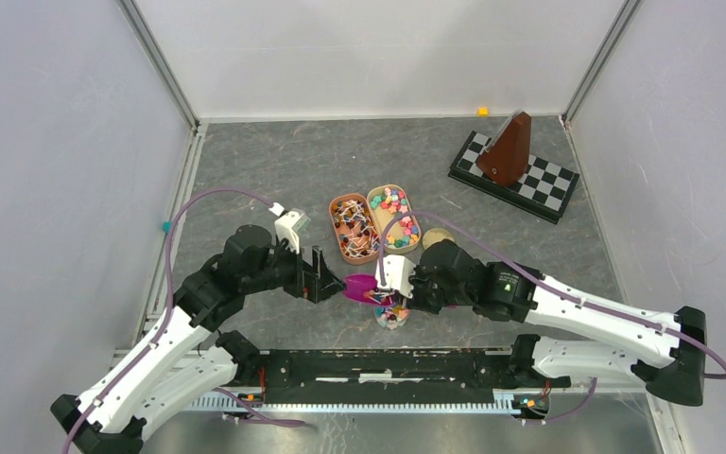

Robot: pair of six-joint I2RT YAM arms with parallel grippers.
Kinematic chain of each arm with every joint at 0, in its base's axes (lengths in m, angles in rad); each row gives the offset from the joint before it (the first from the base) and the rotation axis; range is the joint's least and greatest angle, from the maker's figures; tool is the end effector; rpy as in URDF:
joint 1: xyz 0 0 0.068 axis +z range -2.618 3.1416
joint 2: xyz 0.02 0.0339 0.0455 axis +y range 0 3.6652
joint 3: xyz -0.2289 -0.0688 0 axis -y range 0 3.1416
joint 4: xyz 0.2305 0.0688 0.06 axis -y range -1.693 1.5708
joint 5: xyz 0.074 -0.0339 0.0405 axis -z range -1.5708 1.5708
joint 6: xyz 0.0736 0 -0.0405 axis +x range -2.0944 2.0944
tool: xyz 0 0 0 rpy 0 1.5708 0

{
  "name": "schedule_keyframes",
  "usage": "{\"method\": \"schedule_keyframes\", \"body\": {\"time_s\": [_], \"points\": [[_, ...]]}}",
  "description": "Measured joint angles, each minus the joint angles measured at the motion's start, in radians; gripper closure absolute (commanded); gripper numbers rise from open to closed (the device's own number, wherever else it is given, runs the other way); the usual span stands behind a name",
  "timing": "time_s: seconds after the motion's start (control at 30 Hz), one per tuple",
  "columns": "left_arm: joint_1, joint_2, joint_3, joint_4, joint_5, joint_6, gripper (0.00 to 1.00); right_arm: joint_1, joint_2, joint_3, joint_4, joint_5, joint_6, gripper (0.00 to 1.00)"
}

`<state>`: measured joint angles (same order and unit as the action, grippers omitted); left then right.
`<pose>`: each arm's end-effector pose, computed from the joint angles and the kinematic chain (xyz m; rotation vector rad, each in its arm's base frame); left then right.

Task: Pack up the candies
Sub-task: Place the fake candies in the packing bottle.

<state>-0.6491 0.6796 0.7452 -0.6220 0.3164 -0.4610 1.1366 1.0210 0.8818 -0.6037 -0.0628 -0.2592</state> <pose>0.1377 -0.1333 0.2563 0.4103 2.2234 -0.9648 0.0991 0.2247 0.2364 -1.5470 1.7936 0.5093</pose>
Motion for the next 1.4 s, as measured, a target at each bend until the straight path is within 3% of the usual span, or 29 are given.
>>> {"method": "schedule_keyframes", "body": {"time_s": [0.87, 1.4], "points": [[0.000, 0.006, -0.025, 0.082, 0.086, -0.024, 0.00, 0.008, -0.214, 0.047, 0.014, -0.124, 0.026, 1.00], [-0.001, -0.004, -0.025, 0.066, 0.057, -0.026, 0.00, 0.009, -0.203, 0.059, -0.052, -0.082, 0.084, 1.00]]}}
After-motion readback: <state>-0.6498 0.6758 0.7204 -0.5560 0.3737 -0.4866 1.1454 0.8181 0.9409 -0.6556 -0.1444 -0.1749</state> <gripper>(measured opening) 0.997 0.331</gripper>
